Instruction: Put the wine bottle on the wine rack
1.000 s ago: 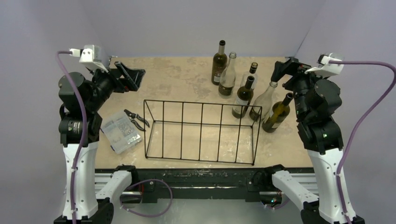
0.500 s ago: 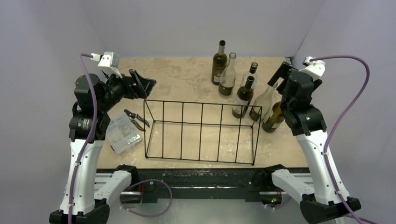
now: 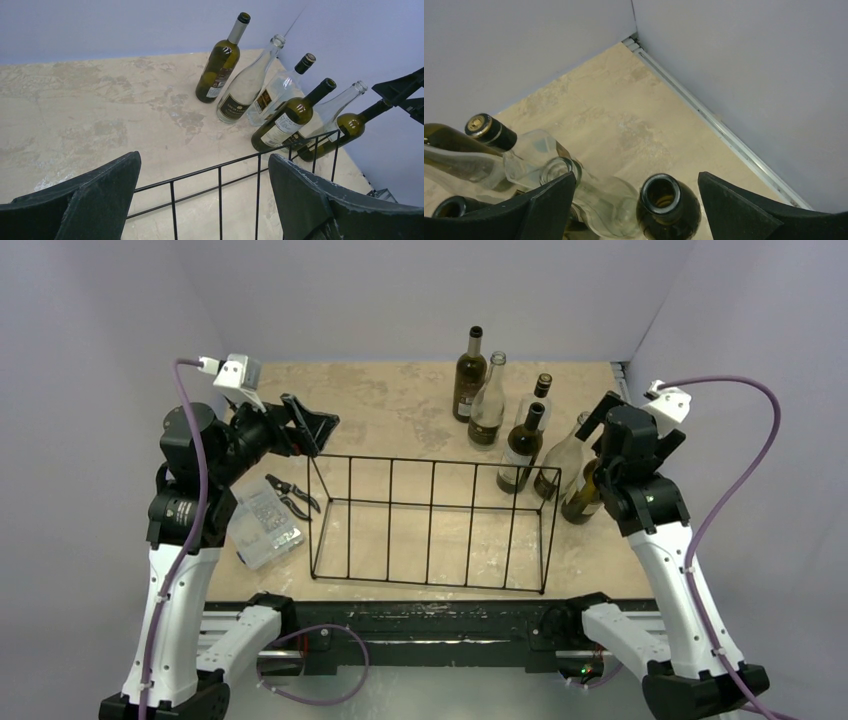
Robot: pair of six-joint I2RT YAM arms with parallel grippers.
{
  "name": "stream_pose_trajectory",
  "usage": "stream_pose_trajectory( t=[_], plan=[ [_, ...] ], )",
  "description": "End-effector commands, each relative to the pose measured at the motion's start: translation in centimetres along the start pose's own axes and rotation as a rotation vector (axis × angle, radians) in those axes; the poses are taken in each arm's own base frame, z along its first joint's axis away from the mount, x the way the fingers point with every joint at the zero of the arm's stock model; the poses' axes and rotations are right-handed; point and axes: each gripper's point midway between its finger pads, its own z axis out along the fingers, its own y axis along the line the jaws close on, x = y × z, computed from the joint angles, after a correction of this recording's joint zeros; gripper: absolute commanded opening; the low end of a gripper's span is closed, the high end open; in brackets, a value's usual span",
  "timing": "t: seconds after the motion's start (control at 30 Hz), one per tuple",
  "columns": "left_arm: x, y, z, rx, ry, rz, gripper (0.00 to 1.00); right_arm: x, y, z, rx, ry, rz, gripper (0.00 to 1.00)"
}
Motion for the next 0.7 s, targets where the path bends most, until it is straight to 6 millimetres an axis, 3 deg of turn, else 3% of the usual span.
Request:
stream_pose_trajectory(
  t=[0.0, 0.67],
  plan=[
    [-0.7, -0.2, -0.2, 0.001, -0.037, 0.037, 1.00, 0.2, -2.0, -0.7, 0.045, -0.034, 0.037, 0.95],
    [-0.2, -0.5, 0.1, 0.010, -0.017, 0.046, 1.00, 5.8, -2.8, 2.1, 0.060, -0.006, -0.021, 0.74]
  ],
)
